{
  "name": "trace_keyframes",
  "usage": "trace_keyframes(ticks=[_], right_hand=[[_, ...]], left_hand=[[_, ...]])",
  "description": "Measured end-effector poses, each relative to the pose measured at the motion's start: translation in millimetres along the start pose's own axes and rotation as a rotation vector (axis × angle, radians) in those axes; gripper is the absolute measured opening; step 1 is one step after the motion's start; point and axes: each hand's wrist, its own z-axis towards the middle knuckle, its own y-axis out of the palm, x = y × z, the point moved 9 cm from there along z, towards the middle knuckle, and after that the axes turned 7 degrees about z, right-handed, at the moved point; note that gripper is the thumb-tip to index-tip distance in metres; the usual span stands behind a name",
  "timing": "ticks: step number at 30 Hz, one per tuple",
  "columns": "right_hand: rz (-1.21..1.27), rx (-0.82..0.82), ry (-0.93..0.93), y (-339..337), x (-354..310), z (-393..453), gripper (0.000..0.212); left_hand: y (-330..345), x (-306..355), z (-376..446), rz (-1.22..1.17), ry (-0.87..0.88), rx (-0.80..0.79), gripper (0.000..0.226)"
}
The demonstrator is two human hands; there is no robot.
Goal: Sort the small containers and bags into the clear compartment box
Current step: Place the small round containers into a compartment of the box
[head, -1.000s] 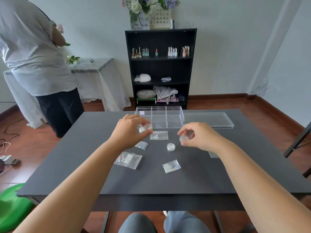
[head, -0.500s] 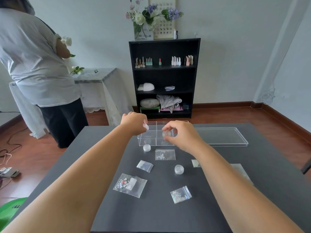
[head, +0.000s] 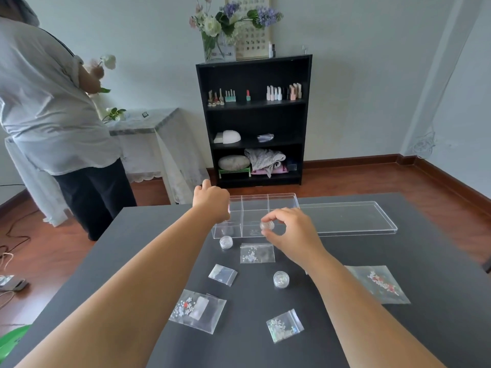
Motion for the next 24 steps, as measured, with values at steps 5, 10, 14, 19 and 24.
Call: trace_keyframes(ticks=[5,10,14,19,24], right_hand=[[-0.020,0.013,-0.044,3,-4,1,0.012],[0.019,0.032,-0.072,0,-17,13,0.012],[0.069,-0.019,-0.035,10,-26,42,0.010],[0.069,-0.120,0.068,42,-32,80,0.010],[-0.309,-0.298,0.121,84,-28,96,0.015]], left_hand=[[-4,-4,-3,0.017,-0.024,0.042,0.017],[-23,-23,-27,-0.267,-0.103,0.181,0.017],[-10,-43,-74,-0.686,-0.208,0.353,0.013],[25,-35,-105,-0.746,-0.195,0.387,0.021],[28,-35,-110,-0.755,-0.166,0.460,0.025]])
